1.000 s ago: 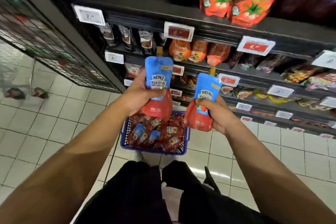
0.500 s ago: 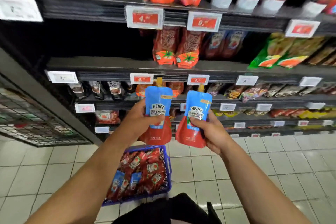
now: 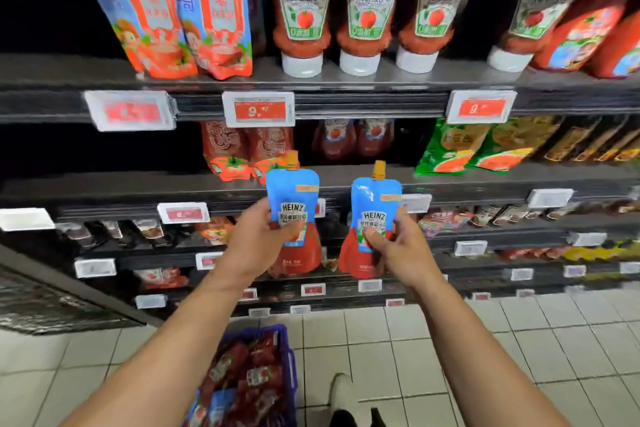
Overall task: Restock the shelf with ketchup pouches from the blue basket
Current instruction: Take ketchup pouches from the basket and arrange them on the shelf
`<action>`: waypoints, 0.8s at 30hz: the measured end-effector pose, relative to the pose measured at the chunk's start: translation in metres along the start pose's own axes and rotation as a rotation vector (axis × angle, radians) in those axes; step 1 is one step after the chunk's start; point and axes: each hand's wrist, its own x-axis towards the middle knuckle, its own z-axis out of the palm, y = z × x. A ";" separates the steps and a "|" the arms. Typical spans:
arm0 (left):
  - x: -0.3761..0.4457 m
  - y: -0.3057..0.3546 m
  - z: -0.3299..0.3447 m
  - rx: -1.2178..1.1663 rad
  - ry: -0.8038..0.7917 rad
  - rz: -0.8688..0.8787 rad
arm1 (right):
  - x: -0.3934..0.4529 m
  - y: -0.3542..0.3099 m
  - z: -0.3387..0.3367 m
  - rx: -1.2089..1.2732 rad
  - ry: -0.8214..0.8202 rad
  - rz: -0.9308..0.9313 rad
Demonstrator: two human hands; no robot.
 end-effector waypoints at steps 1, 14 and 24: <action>0.007 0.004 0.009 0.008 -0.005 0.011 | 0.010 -0.002 -0.007 -0.010 -0.006 -0.009; 0.094 0.066 0.073 0.111 0.098 -0.060 | 0.108 -0.053 -0.060 -0.068 0.013 -0.088; 0.125 0.057 0.078 0.257 0.253 -0.236 | 0.141 -0.063 -0.054 -0.069 0.104 0.031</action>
